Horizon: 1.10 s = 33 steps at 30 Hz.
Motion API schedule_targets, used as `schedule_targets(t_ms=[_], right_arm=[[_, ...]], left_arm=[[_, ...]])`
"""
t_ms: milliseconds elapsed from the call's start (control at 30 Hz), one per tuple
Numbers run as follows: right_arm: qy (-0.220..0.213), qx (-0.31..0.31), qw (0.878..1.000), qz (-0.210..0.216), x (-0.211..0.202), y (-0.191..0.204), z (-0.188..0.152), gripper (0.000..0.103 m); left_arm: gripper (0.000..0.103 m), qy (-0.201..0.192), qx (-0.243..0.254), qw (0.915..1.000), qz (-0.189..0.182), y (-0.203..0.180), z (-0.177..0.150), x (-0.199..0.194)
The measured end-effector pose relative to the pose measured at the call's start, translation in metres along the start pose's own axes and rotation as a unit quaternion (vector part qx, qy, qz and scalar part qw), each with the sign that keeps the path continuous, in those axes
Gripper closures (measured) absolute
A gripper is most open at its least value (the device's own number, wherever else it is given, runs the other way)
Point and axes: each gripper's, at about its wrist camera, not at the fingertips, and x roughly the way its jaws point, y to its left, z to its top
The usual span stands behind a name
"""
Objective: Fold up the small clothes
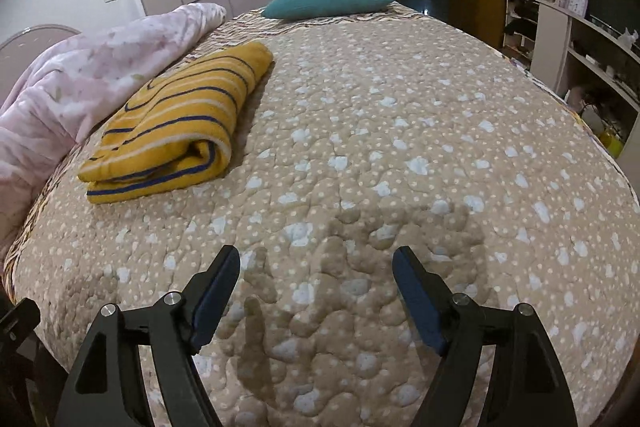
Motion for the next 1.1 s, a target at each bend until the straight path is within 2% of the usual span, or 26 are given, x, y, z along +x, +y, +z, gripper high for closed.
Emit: schedule_targets(t_ms=[367,567,1100], right_arm=[[0.003,0.012,1.000,-0.001,-0.003,0.000,-0.004,0.020],[-0.005,-0.006,1.000,-0.007,-0.007,0.008,-0.005,0.019],[-0.020,-0.051,0.998,-0.019,-0.014,0.027,-0.007,0.018]], left_arm=[[0.000,0.005,-0.001,0.9999,-0.014,0.001,-0.003,0.002],[0.000,0.015,-0.001,0.9995,-0.030,-0.001,-0.004,0.004],[0.000,0.027,-0.007,0.9990,-0.036,0.001,-0.006,0.011]])
